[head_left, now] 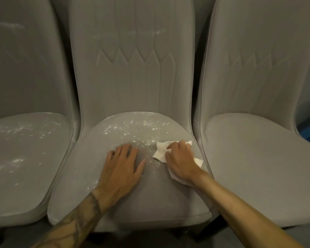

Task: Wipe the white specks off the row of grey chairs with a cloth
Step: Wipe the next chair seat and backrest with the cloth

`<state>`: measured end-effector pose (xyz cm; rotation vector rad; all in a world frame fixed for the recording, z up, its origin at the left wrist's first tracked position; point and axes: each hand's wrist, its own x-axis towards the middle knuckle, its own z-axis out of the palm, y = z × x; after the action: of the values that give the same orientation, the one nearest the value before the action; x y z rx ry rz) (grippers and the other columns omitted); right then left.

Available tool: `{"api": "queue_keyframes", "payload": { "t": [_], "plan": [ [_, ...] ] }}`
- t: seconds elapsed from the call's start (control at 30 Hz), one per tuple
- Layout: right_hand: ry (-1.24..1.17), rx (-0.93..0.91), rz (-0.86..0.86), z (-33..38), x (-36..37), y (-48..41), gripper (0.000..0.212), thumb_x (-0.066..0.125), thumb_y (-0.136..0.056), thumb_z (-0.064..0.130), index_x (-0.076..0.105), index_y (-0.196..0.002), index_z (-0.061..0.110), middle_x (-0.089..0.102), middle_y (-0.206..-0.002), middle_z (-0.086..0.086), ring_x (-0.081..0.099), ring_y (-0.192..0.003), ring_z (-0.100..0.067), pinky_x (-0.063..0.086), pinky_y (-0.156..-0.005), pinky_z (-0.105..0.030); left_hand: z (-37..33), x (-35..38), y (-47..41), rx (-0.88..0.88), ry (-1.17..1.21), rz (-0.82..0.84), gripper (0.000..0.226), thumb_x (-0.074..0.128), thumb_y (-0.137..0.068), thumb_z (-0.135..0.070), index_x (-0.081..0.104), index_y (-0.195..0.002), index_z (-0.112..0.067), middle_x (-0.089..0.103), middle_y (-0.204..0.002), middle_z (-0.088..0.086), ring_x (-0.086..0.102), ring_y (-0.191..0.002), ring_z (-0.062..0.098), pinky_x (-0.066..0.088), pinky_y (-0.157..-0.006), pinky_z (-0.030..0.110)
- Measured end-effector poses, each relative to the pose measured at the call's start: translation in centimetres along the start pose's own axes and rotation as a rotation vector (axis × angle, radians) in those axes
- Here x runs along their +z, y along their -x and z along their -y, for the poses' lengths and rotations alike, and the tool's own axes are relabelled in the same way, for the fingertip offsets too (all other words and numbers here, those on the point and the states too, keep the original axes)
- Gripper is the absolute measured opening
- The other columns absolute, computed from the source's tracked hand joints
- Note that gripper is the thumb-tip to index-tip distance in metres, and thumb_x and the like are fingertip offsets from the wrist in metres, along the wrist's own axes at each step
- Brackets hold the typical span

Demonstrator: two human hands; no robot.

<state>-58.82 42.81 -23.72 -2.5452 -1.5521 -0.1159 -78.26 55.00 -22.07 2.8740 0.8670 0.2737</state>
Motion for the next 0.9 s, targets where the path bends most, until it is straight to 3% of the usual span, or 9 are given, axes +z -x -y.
{"api": "queue_keyframes", "payload": {
  "t": [0.07,0.17,0.27,0.4,0.5,0.67,0.73,0.8,0.9],
  "plan": [
    [-0.033,0.005,-0.017,-1.7,-0.5,-1.0,0.035,0.036,-0.103,0.026,0.061,-0.113,0.003,0.058,-0.118,-0.016,0.047,-0.100,-0.032,0.036,-0.090,-0.043,2.8,-0.5,-1.2,-0.003,-0.018,-0.005,0.062,0.021,-0.101,-0.060,0.053,-0.138,-0.022,0.048,-0.147,0.002,0.045,-0.132,0.021,0.031,-0.114,0.039],
    [0.014,0.212,-0.140,-3.1,-0.4,-2.4,0.031,0.033,-0.104,0.032,0.053,-0.119,0.013,0.054,-0.119,-0.009,0.047,-0.101,-0.028,0.037,-0.094,-0.041,7.3,-1.2,-2.7,-0.011,-0.038,-0.019,0.063,0.025,-0.100,-0.060,0.056,-0.135,-0.019,0.052,-0.140,0.005,0.049,-0.126,0.025,0.034,-0.112,0.043],
    [0.077,0.355,-0.146,0.0,0.3,-4.5,0.033,0.028,-0.103,0.031,0.048,-0.122,0.013,0.052,-0.122,-0.009,0.047,-0.104,-0.029,0.037,-0.093,-0.041,11.6,-1.6,-4.1,-0.063,-0.059,-0.020,0.049,0.034,-0.106,-0.054,0.057,-0.129,-0.018,0.055,-0.136,0.007,0.052,-0.123,0.029,0.037,-0.109,0.048],
    [-0.037,0.237,-0.197,4.7,1.9,-4.7,0.025,0.034,-0.102,0.027,0.052,-0.112,0.012,0.053,-0.111,-0.009,0.042,-0.093,-0.026,0.037,-0.086,-0.039,15.1,-1.6,-5.8,-0.083,-0.019,-0.030,0.052,0.031,-0.105,-0.056,0.062,-0.121,-0.018,0.061,-0.125,0.009,0.055,-0.114,0.032,0.041,-0.102,0.052],
    [0.005,0.257,-0.203,3.2,1.6,-4.8,0.027,0.031,-0.104,0.032,0.048,-0.113,0.014,0.052,-0.111,-0.008,0.040,-0.092,-0.023,0.036,-0.084,-0.037,15.7,-1.0,-6.0,-0.043,-0.021,-0.062,0.059,0.028,-0.098,-0.056,0.065,-0.119,-0.015,0.064,-0.124,0.011,0.054,-0.112,0.035,0.042,-0.096,0.053],
    [0.255,0.608,-0.090,2.1,0.1,-7.7,0.036,0.029,-0.100,0.030,0.049,-0.118,0.006,0.054,-0.117,-0.018,0.048,-0.100,-0.032,0.036,-0.084,-0.042,15.8,-0.3,-6.0,-0.069,0.020,-0.077,0.052,0.030,-0.099,-0.051,0.062,-0.123,-0.017,0.060,-0.132,0.009,0.050,-0.117,0.035,0.041,-0.098,0.053],
    [0.284,0.486,-0.028,4.1,0.7,-8.7,0.037,0.029,-0.098,0.027,0.055,-0.113,0.006,0.054,-0.116,-0.019,0.047,-0.098,-0.031,0.034,-0.083,-0.043,16.1,-0.2,-5.9,-0.063,0.025,-0.075,0.052,0.031,-0.099,-0.051,0.061,-0.125,-0.017,0.059,-0.134,0.009,0.049,-0.119,0.035,0.040,-0.099,0.053],
    [0.205,0.247,-0.045,5.6,1.8,-8.6,0.036,0.030,-0.100,0.029,0.057,-0.111,0.009,0.053,-0.117,-0.016,0.044,-0.096,-0.029,0.033,-0.084,-0.042,16.3,-0.2,-5.9,-0.066,0.050,-0.089,0.053,0.031,-0.099,-0.050,0.061,-0.126,-0.017,0.059,-0.134,0.009,0.048,-0.121,0.035,0.040,-0.100,0.054],
    [0.035,0.199,-0.126,3.8,1.9,-8.1,0.031,0.031,-0.103,0.030,0.050,-0.118,0.010,0.053,-0.116,-0.011,0.042,-0.096,-0.024,0.032,-0.087,-0.035,15.9,-0.1,-5.8,-0.076,0.086,-0.104,0.052,0.032,-0.098,-0.049,0.062,-0.125,-0.016,0.060,-0.134,0.009,0.047,-0.122,0.034,0.038,-0.102,0.053]
  ]
}}
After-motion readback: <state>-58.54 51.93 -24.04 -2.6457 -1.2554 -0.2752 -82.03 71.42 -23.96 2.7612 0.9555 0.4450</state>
